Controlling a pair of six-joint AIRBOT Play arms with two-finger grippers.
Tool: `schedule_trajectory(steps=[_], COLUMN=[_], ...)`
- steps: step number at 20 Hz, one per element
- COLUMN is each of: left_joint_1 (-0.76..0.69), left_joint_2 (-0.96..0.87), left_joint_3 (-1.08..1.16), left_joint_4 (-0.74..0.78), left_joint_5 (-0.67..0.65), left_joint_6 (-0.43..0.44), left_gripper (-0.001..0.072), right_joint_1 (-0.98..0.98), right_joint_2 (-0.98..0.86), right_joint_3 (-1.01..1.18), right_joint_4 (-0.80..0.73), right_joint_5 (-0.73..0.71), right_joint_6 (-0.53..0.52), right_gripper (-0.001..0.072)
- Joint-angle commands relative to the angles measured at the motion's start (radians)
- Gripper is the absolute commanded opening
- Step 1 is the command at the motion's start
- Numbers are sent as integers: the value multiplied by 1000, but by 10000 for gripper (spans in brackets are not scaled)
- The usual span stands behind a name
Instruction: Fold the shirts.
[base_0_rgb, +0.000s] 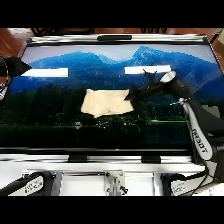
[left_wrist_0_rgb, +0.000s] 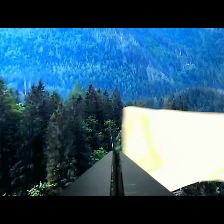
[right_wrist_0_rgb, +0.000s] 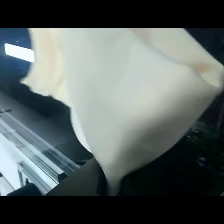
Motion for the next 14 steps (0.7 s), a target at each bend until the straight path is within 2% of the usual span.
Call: schedule_trajectory(steps=[1,6,10,14], left_joint_1=[0,0,-10,-28], left_joint_2=[-6,-5,-5,-5], left_joint_3=[0,0,0,0], left_joint_4=[0,-1,-1,-1], left_joint_5=[0,-2,-74,-104], left_joint_6=[-1,-20,-19,-19], left_gripper=[39,39,39,39], right_joint_1=[-119,-338,-498,-633], right_joint_2=[72,122,138,137], right_joint_3=[184,402,501,506], right_joint_4=[-156,-375,-491,-519], right_joint_5=[193,395,402,385], right_joint_6=[86,120,109,109], right_gripper=[77,77,77,77])
